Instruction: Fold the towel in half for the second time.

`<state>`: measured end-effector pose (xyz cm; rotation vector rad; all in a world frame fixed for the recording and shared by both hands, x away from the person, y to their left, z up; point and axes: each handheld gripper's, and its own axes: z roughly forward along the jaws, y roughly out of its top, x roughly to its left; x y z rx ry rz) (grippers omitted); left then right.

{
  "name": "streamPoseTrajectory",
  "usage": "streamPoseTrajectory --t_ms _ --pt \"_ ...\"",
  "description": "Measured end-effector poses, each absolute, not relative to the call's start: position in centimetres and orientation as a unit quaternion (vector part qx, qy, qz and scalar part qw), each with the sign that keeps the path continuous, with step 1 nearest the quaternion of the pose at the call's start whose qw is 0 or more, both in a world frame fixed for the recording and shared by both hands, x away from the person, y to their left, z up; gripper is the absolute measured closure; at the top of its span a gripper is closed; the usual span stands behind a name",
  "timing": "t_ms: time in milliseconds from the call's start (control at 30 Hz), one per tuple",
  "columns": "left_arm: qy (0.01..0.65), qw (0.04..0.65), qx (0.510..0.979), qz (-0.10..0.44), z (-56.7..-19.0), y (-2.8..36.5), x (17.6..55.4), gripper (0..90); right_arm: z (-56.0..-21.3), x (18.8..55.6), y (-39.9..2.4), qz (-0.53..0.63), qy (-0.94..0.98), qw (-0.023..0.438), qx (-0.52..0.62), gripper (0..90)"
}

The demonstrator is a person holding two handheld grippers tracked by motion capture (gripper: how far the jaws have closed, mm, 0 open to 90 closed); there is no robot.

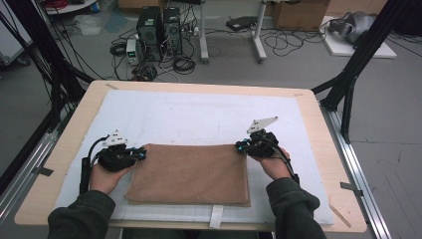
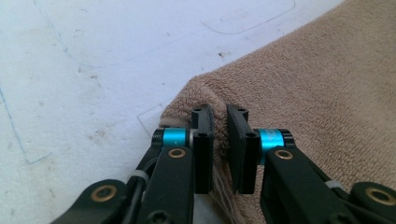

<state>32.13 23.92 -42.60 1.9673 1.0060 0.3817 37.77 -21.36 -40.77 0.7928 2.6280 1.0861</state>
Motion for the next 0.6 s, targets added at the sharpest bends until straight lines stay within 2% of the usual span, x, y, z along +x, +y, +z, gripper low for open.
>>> streamPoseTrajectory --t_ms 100,233,333,433,533,567,600 --pt "0.403 0.444 0.785 0.157 -42.3 24.2 32.0 66.0 -42.0 38.4 -20.9 0.348 0.892 0.090 0.275 78.4" --pt "0.415 0.453 0.772 0.160 -42.0 24.9 32.3 52.0 -41.2 38.1 -21.4 0.395 0.874 0.071 0.274 60.5" --pt "0.422 0.444 0.775 0.155 -42.0 24.8 33.3 48.0 -41.1 37.9 -21.6 0.389 0.875 0.075 0.279 47.5" --pt "0.424 0.427 0.783 0.154 -42.5 24.3 34.3 44.4 -41.9 38.3 -21.7 0.376 0.877 0.065 0.293 38.8" --pt "0.436 0.405 0.793 0.128 -43.7 24.1 35.3 40.7 -42.8 38.6 -21.7 0.363 0.880 0.055 0.301 37.9" --pt "0.434 0.407 0.796 0.112 -44.0 24.1 35.5 42.9 -43.2 38.8 -21.6 0.365 0.880 0.047 0.301 40.8" --pt "0.430 0.411 0.797 0.105 -44.2 24.0 35.5 50.4 -43.4 38.8 -21.6 0.366 0.881 0.038 0.298 45.4"
